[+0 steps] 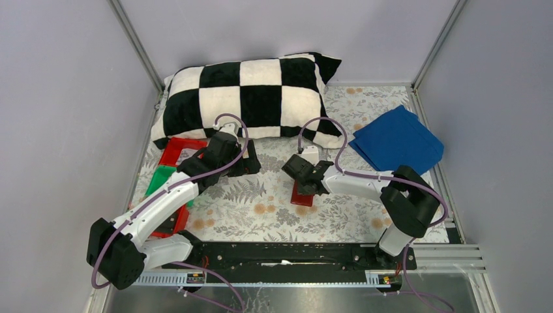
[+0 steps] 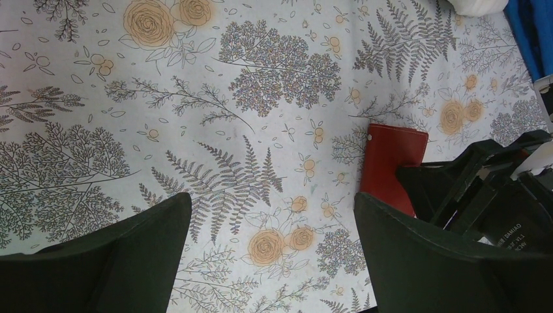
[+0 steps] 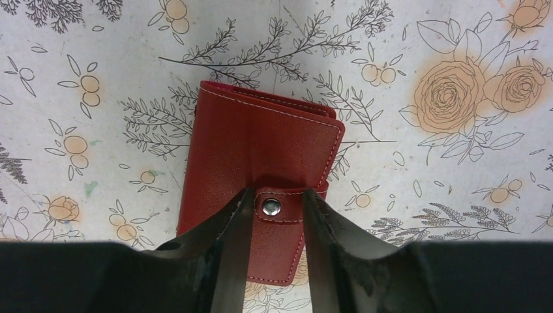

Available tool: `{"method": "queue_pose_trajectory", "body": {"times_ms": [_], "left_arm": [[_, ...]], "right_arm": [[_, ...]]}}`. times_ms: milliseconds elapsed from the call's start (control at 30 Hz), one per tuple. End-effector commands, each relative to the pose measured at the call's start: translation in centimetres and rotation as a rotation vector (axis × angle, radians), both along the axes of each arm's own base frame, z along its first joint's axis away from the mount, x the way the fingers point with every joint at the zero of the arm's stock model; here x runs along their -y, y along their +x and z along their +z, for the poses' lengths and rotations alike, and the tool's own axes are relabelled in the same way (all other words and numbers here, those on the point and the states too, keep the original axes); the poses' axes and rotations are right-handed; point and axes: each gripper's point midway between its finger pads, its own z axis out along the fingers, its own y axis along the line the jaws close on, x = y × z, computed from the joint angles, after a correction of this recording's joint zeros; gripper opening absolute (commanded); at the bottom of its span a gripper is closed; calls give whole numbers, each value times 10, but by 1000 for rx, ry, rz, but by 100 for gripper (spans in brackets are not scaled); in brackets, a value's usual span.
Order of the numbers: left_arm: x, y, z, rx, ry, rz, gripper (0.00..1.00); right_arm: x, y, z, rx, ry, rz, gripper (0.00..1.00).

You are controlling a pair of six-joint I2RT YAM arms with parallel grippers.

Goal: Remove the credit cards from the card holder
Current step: Open the card holder at the center of the board.

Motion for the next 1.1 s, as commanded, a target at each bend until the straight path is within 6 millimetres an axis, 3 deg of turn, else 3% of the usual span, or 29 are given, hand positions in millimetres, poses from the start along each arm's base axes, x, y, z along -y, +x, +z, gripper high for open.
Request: {"method": "queue_pose_trajectory", "body": {"times_ms": [0,133,167,367,600,700,767,967,1067], "left_arm": [[4,7,14,53,-34,5,99],[5,6,13,52,-38,2,99],[5,6,13,50,-41,1,99],[8,6,12,47,-46,-7,99],[15,6,12,37,-65,-31,99],[17,5,11,32,-66,-39,99],[18,4,9,27,-66,-41,99],[28,2,5,11,-84,-73,99],[31,1,5,12,-82,-80,99]], "right_arm": [[0,2,0,21,8,-38,33],[-1,-1,-1,13,21,-33,3],[-1,-1,0,13,30,-34,0],[-17,-1,21,50,152,8,0],[-49,7,68,165,378,101,0],[-52,8,85,213,456,113,0],[-46,9,85,212,487,93,0],[-23,10,58,117,673,-5,0],[-20,7,63,111,766,2,0]]}}
